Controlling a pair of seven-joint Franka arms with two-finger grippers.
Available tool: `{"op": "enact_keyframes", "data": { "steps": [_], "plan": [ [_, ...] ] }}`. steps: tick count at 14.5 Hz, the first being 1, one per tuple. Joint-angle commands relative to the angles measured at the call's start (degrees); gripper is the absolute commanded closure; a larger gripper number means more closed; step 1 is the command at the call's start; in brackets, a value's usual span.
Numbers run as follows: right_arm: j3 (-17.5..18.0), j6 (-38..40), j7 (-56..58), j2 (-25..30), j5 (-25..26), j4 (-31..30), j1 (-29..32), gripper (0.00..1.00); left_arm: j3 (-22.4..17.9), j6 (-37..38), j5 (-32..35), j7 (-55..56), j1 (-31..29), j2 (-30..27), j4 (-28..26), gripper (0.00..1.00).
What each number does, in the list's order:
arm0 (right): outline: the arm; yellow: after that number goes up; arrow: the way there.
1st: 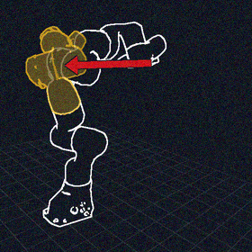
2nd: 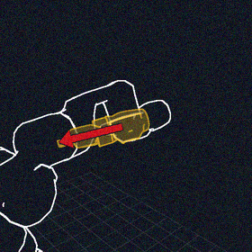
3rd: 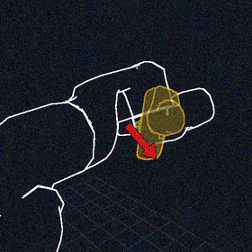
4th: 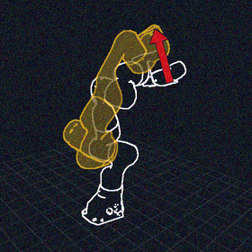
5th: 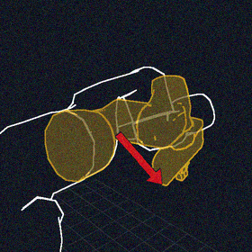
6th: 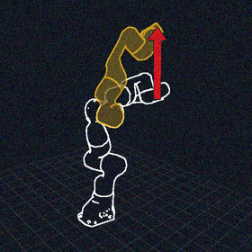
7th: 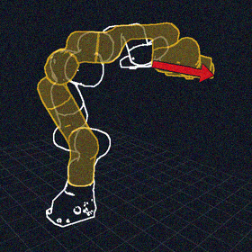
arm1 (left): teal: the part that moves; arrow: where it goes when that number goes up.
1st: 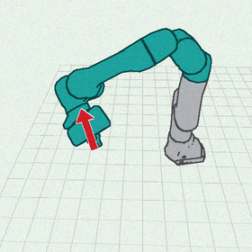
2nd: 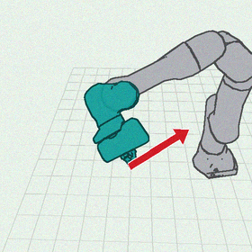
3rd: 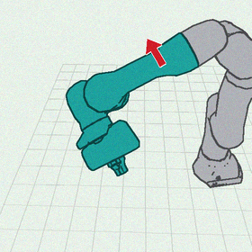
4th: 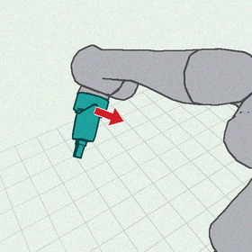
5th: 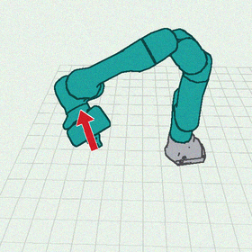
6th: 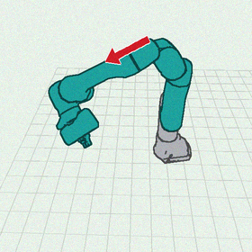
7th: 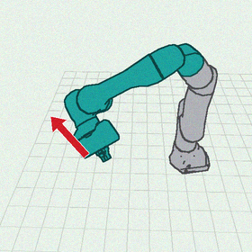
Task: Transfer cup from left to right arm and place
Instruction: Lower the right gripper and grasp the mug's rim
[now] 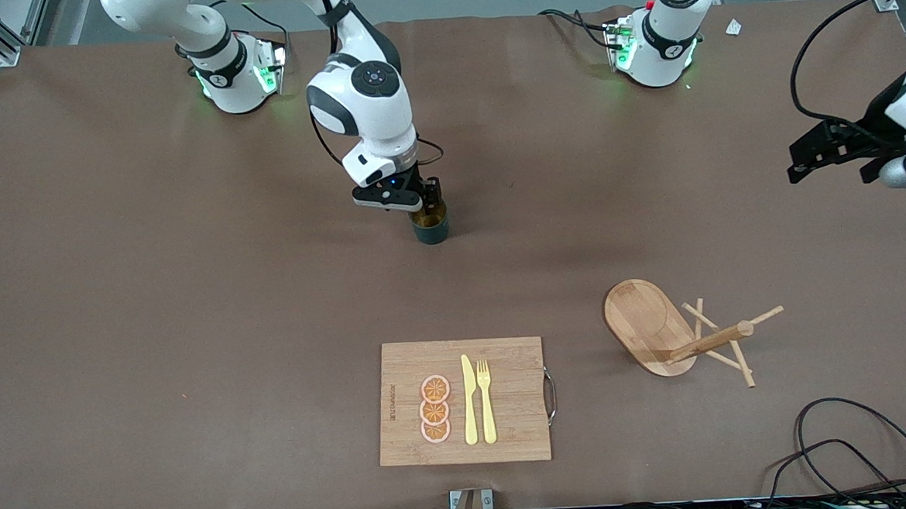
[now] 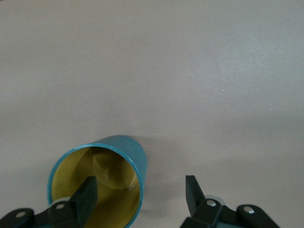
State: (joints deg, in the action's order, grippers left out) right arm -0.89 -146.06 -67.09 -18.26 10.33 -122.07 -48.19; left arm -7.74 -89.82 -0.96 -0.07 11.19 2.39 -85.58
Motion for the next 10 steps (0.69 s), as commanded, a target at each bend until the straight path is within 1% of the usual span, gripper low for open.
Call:
{"op": "enact_keyframes", "data": {
  "steps": [1, 3, 4, 8, 9, 10],
  "plan": [
    [-0.8, -0.8, -1.8, -2.1, 2.3, 1.0, -0.9, 0.18, -0.3, 2.8, 1.8, -0.5, 0.8, -1.1, 1.4, 0.0],
    [-0.8, -0.8, -2.6, -3.2, 2.8, 1.9, -1.3, 0.18, -0.2, 3.0, 1.6, -0.5, -0.2, -1.3, 1.5, 0.0],
    [-0.8, -0.7, -3.4, -3.6, 2.9, 2.4, -1.7, 0.22, 0.2, 2.9, 1.5, -0.2, -0.6, -1.3, 1.5, 0.0],
    [-0.8, -0.5, -3.8, -4.3, 2.8, 3.7, -1.7, 0.45, 1.1, 2.9, 1.6, -0.4, -2.3, -1.3, 1.5, 0.0],
    [-0.8, -0.4, -3.8, -4.3, 2.9, 3.7, -1.6, 0.53, 2.6, 2.9, 1.7, -0.5, -3.5, -1.3, 1.5, 0.0],
    [-0.8, -0.4, -3.8, -4.3, 2.8, 3.8, -1.5, 0.6, 5.0, 2.9, 1.6, -0.5, -6.3, -1.3, 1.6, 0.0]
  ]
}}
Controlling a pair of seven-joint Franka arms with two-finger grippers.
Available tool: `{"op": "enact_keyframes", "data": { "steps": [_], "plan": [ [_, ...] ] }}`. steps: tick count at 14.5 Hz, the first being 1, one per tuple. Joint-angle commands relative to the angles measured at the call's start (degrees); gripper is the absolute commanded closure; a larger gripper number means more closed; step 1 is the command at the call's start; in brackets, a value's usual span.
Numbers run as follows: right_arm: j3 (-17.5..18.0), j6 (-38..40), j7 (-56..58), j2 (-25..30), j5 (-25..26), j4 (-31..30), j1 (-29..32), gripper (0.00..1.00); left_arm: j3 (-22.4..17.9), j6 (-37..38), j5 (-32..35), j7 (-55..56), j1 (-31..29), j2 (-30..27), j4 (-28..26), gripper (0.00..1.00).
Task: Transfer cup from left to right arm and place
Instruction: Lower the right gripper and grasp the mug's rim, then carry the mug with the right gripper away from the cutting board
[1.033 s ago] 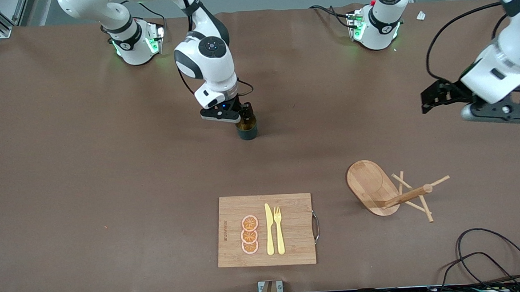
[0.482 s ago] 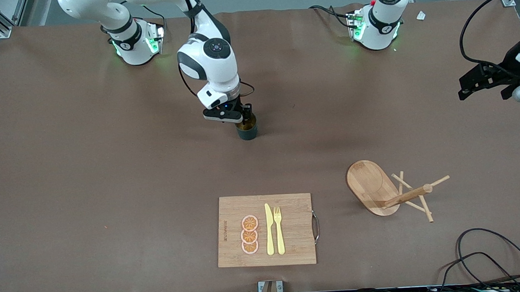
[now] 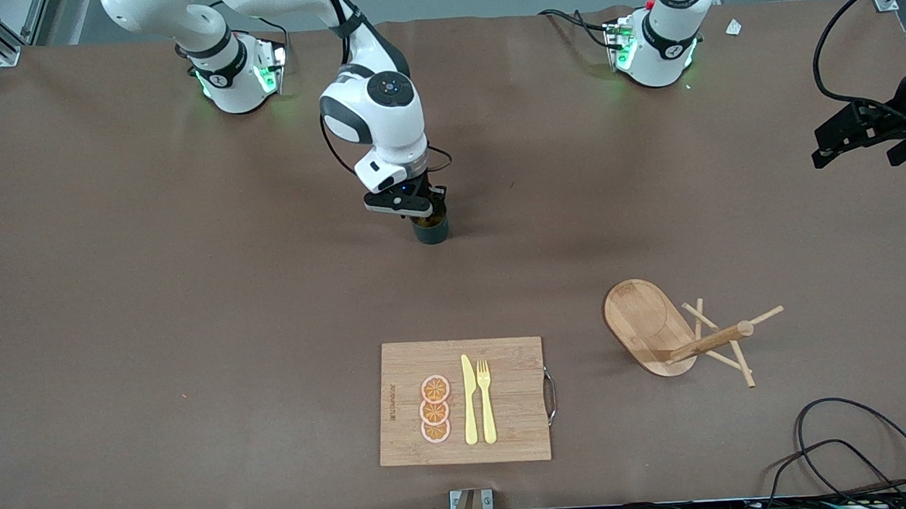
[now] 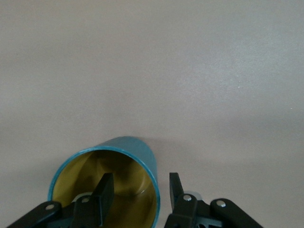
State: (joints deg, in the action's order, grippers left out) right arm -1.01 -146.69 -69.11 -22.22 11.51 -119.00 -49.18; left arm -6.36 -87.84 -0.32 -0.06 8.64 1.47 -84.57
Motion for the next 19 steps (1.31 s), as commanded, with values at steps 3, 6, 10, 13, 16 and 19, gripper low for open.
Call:
{"op": "enact_keyframes", "data": {
  "steps": [3, 6, 10, 13, 16, 19],
  "plan": [
    [-0.7, 0.3, -1.8, -0.4, 1.6, 0.7, -0.4, 0.79, 6.7, 0.9, 1.0, 0.1, -6.4, -0.7, 0.5, 0.0],
    [-0.7, 0.3, -1.7, -0.4, 1.6, 0.8, -0.2, 0.96, 6.5, 0.9, 0.9, -0.2, -6.0, -0.8, 0.5, 0.0],
    [-0.6, 2.4, -1.0, 0.2, 1.1, 2.5, 1.1, 1.0, 6.5, 0.9, 0.8, -0.1, -6.5, -0.1, 0.6, 0.0],
    [-0.5, 17.2, 0.5, 3.5, 1.0, 6.9, 4.0, 1.0, 6.4, 1.0, 0.8, -0.2, -6.7, 0.1, 0.5, 0.0],
    [-0.3, 26.1, 12.9, 9.0, -1.0, 7.2, 9.4, 1.0, 6.3, 1.0, 1.4, 0.3, -6.9, 0.2, 0.5, 0.0],
    [-0.5, 30.4, 25.2, 12.9, -2.9, 7.0, 15.8, 1.0, 6.3, 0.7, 2.0, 0.5, -6.7, 0.7, 0.6, 0.0]
  ]
}}
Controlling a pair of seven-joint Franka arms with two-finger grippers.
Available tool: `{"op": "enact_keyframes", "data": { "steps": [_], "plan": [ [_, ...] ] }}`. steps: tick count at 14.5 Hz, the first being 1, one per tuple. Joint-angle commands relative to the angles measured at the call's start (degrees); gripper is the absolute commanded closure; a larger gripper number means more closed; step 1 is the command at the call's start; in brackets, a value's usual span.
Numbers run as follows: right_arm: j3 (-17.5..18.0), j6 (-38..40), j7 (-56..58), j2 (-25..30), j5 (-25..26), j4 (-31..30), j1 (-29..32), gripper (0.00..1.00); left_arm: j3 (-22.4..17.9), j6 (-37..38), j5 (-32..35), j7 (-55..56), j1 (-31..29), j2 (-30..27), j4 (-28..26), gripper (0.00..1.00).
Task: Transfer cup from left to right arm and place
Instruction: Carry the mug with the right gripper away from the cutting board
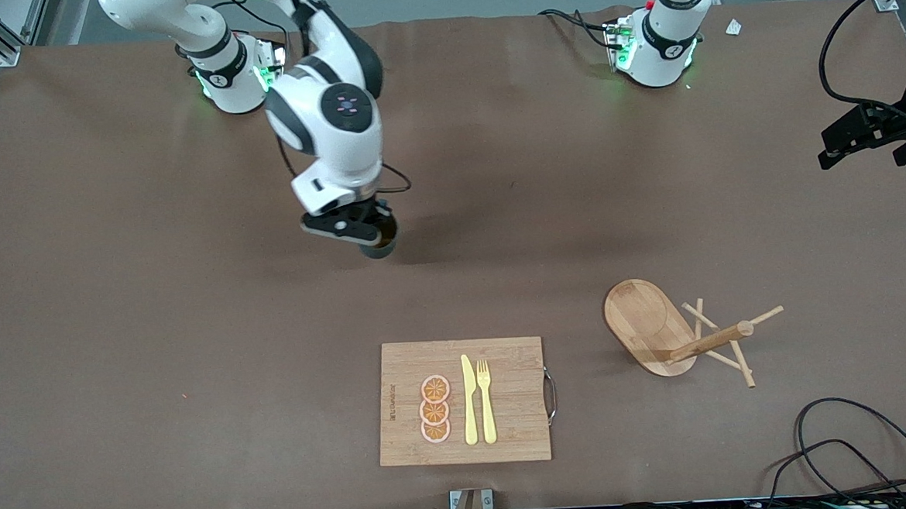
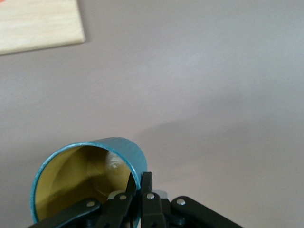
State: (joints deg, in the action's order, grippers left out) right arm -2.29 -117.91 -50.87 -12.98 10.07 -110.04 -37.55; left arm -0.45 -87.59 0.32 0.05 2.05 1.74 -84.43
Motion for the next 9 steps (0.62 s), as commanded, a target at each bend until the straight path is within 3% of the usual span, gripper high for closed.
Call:
{"op": "enact_keyframes", "data": {
  "steps": [1, 9],
  "plan": [
    [0.7, 2.2, 10.8, 4.2, -1.5, -2.1, 5.6, 1.0, 0.6, 0.2, 1.3, 0.5, -0.1, 0.5, 0.8, 0.0],
    [0.7, -0.3, 51.2, 5.3, -1.5, -4.7, 21.2, 1.0, 0.7, 0.2, 1.5, -0.2, 0.0, 0.4, 1.6, 0.0]
  ]
}}
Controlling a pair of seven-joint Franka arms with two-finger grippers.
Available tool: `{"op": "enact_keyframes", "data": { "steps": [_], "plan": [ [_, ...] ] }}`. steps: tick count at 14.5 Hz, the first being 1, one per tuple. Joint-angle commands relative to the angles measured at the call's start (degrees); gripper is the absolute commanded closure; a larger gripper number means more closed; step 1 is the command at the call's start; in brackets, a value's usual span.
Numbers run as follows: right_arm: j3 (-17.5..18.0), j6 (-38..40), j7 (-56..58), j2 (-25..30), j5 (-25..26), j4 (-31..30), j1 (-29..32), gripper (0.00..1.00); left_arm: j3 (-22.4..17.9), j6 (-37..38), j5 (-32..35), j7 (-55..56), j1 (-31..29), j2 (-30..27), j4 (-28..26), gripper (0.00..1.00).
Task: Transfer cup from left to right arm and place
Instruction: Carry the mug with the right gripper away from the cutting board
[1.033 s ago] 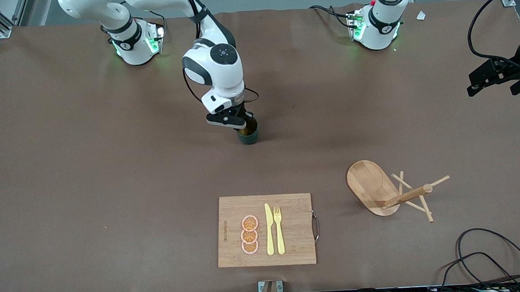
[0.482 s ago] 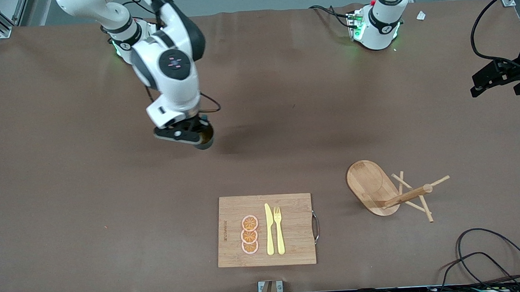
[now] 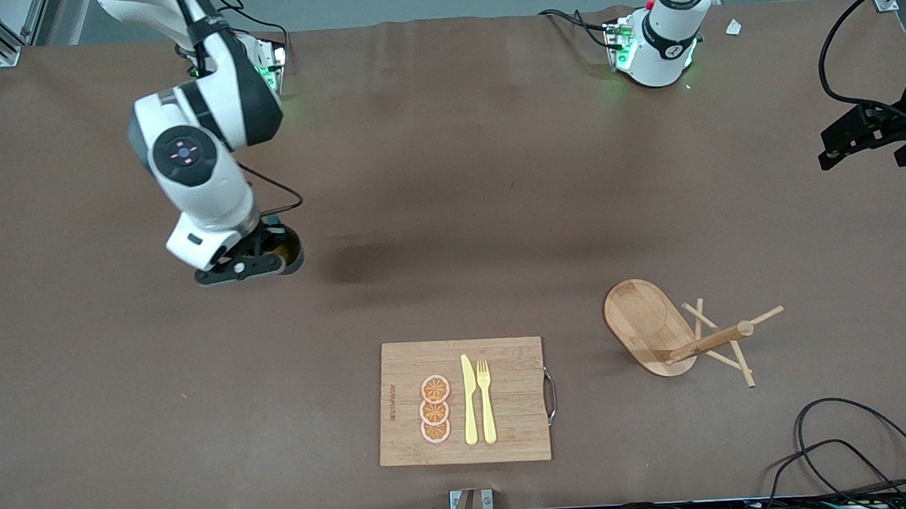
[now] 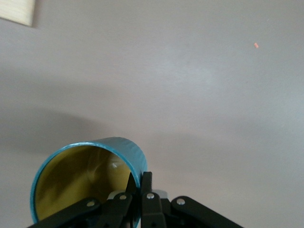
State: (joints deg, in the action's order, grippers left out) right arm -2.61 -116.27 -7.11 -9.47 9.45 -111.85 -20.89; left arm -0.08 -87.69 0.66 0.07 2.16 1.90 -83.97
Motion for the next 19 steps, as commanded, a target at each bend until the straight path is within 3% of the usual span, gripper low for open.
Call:
{"op": "enact_keyframes", "data": {
  "steps": [1, 6, 8, 10, 12, 19],
  "plan": [
    [1.0, -3.1, 12.0, 1.8, -0.8, -3.5, 6.9, 1.0, 0.3, 0.3, 1.2, 0.3, -0.1, 0.3, 1.2, 0.0],
    [1.3, -14.4, 30.5, 2.2, -1.4, -10.7, 17.6, 1.0, 0.2, -1.0, 1.2, 0.4, -0.2, 0.5, 1.5, 0.0],
    [1.2, -18.8, 40.9, 2.1, -4.7, -13.3, 21.7, 1.0, 0.3, -1.2, 1.2, 0.4, -0.2, 0.2, 1.6, 0.0],
    [1.1, -19.4, 51.9, 1.9, -9.6, -14.6, 26.5, 1.0, 0.3, -1.2, 1.2, 0.4, -0.2, 0.1, 1.6, 0.0],
    [1.1, -19.2, 61.3, 1.7, -11.4, -14.7, 31.8, 1.0, 0.3, -1.2, 1.2, 0.5, -0.2, 0.1, 1.6, 0.0],
    [1.1, -28.7, 65.3, 1.1, -18.1, -22.8, 33.4, 1.0, 0.3, -1.2, 1.0, 0.5, -0.2, 0.5, 1.6, 0.0]
  ]
}}
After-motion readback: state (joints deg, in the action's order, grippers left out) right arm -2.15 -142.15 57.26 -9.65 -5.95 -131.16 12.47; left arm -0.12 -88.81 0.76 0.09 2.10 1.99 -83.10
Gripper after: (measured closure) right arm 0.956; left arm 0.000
